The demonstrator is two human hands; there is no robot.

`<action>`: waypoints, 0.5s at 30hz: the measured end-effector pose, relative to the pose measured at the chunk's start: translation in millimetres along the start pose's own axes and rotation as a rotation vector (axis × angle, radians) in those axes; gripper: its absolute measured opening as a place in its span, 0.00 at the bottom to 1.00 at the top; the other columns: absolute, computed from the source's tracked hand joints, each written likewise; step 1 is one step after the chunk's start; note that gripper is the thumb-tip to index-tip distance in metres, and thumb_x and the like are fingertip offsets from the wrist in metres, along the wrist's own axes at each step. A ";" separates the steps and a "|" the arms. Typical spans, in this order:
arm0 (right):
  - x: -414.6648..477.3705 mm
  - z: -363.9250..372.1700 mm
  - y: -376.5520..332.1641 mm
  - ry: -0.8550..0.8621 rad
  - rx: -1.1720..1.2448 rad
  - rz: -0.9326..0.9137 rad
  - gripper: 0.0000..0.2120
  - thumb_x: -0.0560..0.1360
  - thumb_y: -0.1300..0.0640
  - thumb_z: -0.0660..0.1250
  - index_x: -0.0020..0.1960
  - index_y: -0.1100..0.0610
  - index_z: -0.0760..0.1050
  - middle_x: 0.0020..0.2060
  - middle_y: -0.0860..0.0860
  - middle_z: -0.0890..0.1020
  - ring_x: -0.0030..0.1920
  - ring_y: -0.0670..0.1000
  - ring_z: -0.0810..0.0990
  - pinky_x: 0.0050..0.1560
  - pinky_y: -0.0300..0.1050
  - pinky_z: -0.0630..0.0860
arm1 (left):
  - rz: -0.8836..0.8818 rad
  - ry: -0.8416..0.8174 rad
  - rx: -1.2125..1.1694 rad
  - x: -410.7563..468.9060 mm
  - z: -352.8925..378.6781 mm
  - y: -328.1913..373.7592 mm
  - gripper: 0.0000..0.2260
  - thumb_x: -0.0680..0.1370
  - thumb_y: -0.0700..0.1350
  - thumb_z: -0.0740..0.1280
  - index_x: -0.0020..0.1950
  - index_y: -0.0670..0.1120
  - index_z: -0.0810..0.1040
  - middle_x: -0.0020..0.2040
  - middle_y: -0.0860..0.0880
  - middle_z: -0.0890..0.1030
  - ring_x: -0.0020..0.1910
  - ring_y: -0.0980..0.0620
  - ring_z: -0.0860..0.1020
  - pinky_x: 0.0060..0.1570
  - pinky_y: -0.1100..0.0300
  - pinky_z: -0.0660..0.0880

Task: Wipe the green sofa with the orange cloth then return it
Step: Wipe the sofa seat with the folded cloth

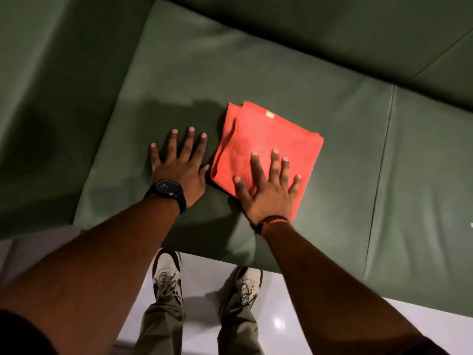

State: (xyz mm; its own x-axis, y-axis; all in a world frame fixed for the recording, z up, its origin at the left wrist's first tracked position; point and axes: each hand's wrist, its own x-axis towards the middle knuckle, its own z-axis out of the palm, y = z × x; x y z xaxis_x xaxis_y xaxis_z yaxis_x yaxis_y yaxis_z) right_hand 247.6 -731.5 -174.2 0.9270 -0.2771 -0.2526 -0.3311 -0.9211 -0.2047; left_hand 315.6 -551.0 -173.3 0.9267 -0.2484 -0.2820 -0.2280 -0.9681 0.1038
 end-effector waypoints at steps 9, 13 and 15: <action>-0.2 -3.6 23.9 -0.017 -0.093 -0.199 0.32 0.72 0.28 0.48 0.73 0.35 0.47 0.77 0.51 0.54 0.76 0.55 0.50 0.71 0.66 0.48 | 0.010 0.023 -0.008 0.1 1.6 -0.8 0.29 0.77 0.54 0.55 0.76 0.52 0.52 0.79 0.50 0.50 0.76 0.42 0.46 0.68 0.30 0.47; -7.5 8.7 -22.1 0.029 -0.014 -0.034 0.31 0.72 0.30 0.49 0.73 0.38 0.51 0.76 0.54 0.55 0.76 0.59 0.49 0.70 0.69 0.47 | 0.004 -0.008 0.012 -1.6 4.3 -1.8 0.35 0.74 0.57 0.58 0.77 0.53 0.46 0.79 0.50 0.47 0.76 0.42 0.44 0.67 0.30 0.46; -5.5 7.8 -18.0 -0.013 -0.052 -0.173 0.31 0.72 0.31 0.50 0.73 0.38 0.52 0.76 0.53 0.56 0.75 0.59 0.52 0.69 0.69 0.48 | 0.018 -0.024 0.020 -0.8 3.5 -3.5 0.33 0.73 0.58 0.57 0.76 0.52 0.51 0.79 0.50 0.47 0.76 0.41 0.44 0.67 0.30 0.46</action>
State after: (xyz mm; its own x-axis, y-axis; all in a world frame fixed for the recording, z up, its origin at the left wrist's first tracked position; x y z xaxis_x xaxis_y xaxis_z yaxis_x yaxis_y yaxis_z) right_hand 247.1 -711.3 -176.5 0.9669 -0.1097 -0.2303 -0.1568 -0.9677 -0.1973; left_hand 314.6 -547.5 -176.7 0.9151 -0.2660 -0.3031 -0.2504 -0.9640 0.0899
